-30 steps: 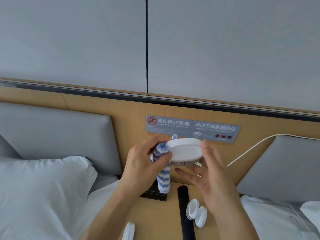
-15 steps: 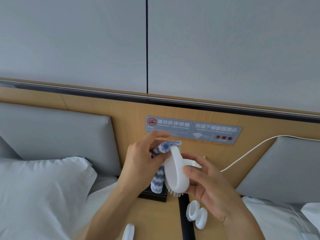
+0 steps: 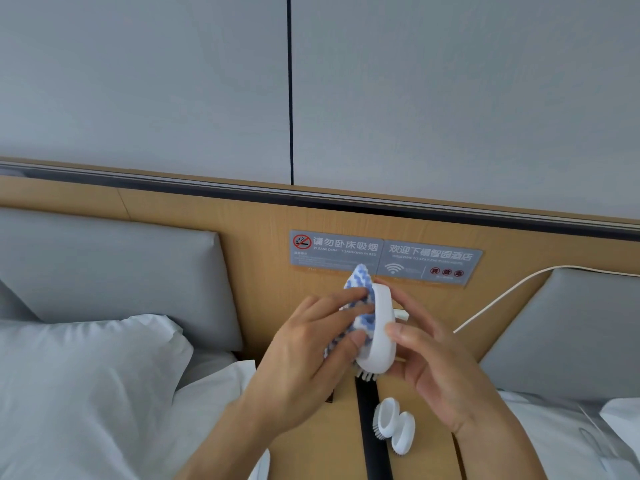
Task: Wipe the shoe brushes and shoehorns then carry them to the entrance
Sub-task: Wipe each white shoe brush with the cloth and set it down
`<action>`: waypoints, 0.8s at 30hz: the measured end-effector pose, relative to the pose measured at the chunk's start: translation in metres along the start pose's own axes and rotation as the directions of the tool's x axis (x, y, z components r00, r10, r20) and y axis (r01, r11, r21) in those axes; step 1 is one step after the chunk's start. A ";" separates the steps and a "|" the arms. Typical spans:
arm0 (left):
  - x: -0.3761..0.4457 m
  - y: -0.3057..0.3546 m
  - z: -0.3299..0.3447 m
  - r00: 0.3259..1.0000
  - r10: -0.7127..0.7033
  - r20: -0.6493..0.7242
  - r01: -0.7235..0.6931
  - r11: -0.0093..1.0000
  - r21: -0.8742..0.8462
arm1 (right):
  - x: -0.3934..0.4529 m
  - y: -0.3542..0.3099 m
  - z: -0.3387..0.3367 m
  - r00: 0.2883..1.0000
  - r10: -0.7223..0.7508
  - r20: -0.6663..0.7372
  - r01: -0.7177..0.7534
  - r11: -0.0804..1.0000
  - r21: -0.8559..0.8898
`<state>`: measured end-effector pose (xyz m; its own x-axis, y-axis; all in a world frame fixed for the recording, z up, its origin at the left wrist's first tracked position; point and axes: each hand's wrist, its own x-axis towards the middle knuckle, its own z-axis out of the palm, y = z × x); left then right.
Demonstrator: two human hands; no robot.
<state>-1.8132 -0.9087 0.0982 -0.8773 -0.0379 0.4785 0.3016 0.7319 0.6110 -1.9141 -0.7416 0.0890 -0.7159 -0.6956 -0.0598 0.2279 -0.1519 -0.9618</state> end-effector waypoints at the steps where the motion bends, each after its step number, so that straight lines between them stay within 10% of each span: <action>1: 0.000 0.000 -0.001 0.999 0.029 0.027 -0.029 1.000 0.010 | 0.000 0.000 -0.001 1.000 -0.004 -0.006 0.004 1.000 -0.007; 12: 0.010 -0.016 -0.018 0.969 0.053 0.242 0.015 0.962 -0.272 | 0.001 -0.004 -0.009 1.000 0.020 0.017 -0.020 1.000 -0.022; 24: 0.018 -0.009 -0.011 0.990 0.130 0.054 -0.127 0.990 -0.060 | 0.007 -0.010 -0.006 0.998 0.003 0.059 -0.004 1.000 0.011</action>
<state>-1.8274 -0.9237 0.1078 -0.8495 0.0948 0.5190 0.4324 0.6888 0.5819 -1.9254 -0.7403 0.0970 -0.6754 -0.7359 -0.0468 0.2375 -0.1570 -0.9586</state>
